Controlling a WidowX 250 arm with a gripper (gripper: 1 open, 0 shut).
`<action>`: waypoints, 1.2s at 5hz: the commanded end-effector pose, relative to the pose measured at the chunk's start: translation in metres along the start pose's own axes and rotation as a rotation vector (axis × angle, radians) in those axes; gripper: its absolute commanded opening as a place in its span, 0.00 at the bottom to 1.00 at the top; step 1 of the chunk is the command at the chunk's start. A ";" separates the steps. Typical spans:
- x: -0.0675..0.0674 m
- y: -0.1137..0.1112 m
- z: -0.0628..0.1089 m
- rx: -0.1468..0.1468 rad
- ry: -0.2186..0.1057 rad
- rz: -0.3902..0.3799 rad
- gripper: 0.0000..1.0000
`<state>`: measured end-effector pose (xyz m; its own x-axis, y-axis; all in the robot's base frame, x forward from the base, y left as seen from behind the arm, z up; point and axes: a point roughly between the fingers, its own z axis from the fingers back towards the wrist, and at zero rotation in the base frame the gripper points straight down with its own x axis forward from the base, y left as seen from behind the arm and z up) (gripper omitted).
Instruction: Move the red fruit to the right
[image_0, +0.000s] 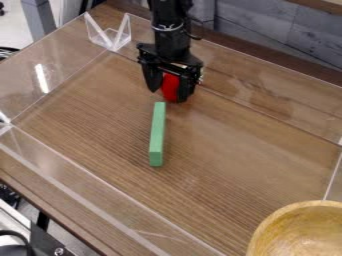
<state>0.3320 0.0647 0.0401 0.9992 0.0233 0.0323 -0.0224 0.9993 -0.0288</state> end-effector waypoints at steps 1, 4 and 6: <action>0.013 0.006 0.014 0.013 -0.069 -0.006 1.00; 0.016 0.007 0.013 0.009 -0.086 -0.010 1.00; 0.017 0.008 0.012 0.009 -0.095 -0.011 1.00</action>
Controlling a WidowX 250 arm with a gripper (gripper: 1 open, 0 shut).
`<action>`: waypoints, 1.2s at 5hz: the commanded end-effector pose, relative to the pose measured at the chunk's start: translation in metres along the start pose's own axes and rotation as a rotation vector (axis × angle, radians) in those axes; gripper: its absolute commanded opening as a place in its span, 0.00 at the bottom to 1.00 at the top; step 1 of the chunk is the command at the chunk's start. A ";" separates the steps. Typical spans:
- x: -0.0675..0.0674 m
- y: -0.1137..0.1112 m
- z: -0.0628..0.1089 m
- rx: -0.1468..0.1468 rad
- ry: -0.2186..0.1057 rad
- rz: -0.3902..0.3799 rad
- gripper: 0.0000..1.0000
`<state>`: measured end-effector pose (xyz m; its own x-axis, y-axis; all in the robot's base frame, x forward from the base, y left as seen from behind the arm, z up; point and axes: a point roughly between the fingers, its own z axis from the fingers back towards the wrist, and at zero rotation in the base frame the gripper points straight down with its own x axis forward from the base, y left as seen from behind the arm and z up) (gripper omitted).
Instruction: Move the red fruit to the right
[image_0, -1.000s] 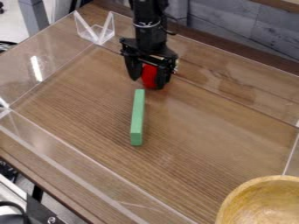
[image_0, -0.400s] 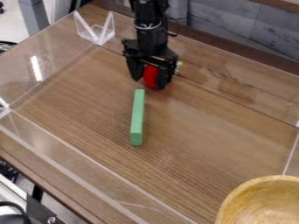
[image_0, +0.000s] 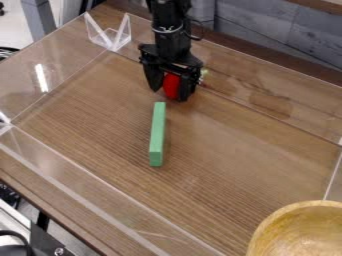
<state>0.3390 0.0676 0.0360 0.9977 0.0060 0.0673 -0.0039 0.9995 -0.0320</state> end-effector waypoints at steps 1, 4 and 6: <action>0.012 0.006 0.014 0.015 -0.062 0.007 1.00; 0.013 0.003 0.022 0.013 -0.085 0.016 0.00; 0.021 -0.032 0.068 -0.006 -0.172 0.017 0.00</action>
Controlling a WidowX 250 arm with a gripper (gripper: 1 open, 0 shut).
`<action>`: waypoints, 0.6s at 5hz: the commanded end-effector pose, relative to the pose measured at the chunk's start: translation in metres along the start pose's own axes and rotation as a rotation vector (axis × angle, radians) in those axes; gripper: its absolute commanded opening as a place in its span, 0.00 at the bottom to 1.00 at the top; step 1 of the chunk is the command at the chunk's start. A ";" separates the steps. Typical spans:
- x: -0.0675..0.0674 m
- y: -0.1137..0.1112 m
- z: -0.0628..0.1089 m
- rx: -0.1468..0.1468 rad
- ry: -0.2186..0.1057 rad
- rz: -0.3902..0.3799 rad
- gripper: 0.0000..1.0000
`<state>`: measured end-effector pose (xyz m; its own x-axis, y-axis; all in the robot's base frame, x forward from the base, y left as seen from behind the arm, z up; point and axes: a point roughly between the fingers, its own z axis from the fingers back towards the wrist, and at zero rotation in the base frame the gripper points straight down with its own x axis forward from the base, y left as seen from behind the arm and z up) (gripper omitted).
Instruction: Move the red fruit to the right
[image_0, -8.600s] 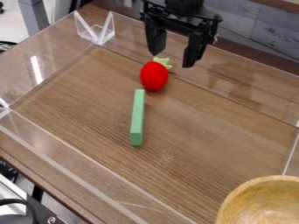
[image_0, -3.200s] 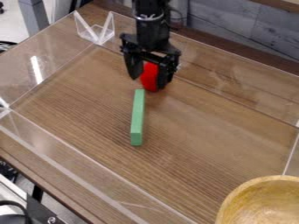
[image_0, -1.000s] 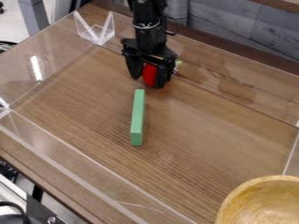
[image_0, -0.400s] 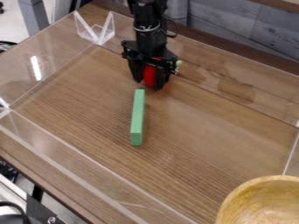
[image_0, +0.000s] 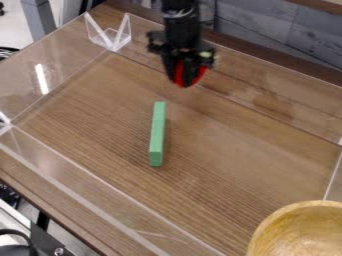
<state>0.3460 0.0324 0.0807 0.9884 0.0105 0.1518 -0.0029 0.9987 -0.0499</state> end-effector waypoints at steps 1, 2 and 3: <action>0.017 -0.038 0.025 -0.012 -0.094 -0.020 0.00; 0.015 -0.078 0.016 -0.023 -0.085 -0.041 0.00; 0.010 -0.105 0.006 -0.030 -0.071 -0.040 0.00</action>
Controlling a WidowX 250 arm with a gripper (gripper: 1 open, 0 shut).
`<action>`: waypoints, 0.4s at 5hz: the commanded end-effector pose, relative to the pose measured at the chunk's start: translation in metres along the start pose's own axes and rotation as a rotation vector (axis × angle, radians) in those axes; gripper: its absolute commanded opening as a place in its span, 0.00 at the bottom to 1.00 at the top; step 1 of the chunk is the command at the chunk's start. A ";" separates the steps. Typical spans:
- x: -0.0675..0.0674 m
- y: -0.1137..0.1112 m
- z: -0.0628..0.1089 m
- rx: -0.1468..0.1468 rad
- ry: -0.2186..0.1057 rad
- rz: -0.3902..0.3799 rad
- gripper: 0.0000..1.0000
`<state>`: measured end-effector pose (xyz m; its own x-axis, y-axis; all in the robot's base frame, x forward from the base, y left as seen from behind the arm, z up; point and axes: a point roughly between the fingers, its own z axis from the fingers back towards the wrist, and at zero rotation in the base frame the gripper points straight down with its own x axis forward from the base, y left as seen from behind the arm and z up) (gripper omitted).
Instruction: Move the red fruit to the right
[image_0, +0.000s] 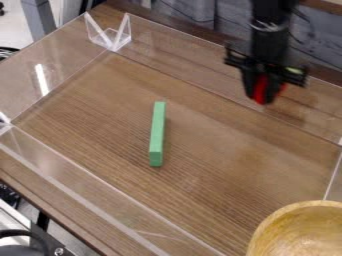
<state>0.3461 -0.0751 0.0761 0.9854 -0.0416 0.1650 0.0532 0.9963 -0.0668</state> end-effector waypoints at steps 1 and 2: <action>0.006 -0.012 0.003 -0.006 -0.050 0.042 0.00; 0.002 -0.016 -0.012 -0.010 -0.043 0.036 0.00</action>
<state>0.3432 -0.0879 0.0508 0.9879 -0.0058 0.1548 0.0171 0.9973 -0.0718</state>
